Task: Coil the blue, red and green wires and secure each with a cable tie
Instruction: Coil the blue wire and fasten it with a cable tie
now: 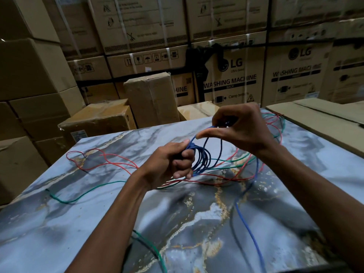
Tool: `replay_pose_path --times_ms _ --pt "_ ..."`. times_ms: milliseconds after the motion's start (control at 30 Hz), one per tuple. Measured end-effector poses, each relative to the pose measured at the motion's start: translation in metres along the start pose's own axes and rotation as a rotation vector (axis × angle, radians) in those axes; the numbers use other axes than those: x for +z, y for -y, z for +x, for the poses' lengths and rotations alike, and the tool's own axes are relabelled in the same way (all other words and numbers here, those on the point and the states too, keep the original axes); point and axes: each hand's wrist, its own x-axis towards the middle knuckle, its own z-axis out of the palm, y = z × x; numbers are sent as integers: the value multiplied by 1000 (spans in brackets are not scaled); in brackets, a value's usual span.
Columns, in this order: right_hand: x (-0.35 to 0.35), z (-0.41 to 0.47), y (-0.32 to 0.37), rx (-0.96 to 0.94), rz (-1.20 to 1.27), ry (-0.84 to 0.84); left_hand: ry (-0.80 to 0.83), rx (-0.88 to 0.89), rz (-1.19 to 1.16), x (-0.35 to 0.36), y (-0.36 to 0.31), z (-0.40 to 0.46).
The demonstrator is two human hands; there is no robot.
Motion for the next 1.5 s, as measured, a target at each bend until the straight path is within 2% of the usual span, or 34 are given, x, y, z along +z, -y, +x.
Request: replay_pose_path --times_ms 167,300,500,533,667,867,933,1000,1100,1200,1300,1400,1500 --pt "-1 2 -1 54 133 55 -28 41 -133 3 -1 -1" --pt "-1 -2 -11 182 159 157 -160 52 -120 5 1 -1" --pt "-10 -9 -31 189 -88 248 -394 120 -170 3 -2 2" --pt "-9 -7 -33 240 -47 221 -413 133 -190 2 -2 3" --pt "-17 15 -52 660 448 -93 -488 147 -225 -4 1 4" --pt "-20 60 -88 1054 592 -349 -586 212 -222 -8 5 12" --pt "-9 67 -91 1102 568 -311 -634 243 -220 -10 5 17" --pt "12 58 -91 1056 374 -111 -677 256 -207 -13 4 22" --pt "43 30 -81 834 36 241 -702 258 -199 -17 3 33" --pt "56 7 -83 805 76 321 -729 256 -183 -17 3 45" --pt "58 2 -90 684 -113 457 -741 248 -162 -19 6 58" --pt "42 19 -83 598 -156 333 -739 227 -179 -23 10 68" --pt "18 43 -62 559 12 140 -712 195 -189 -28 12 71"
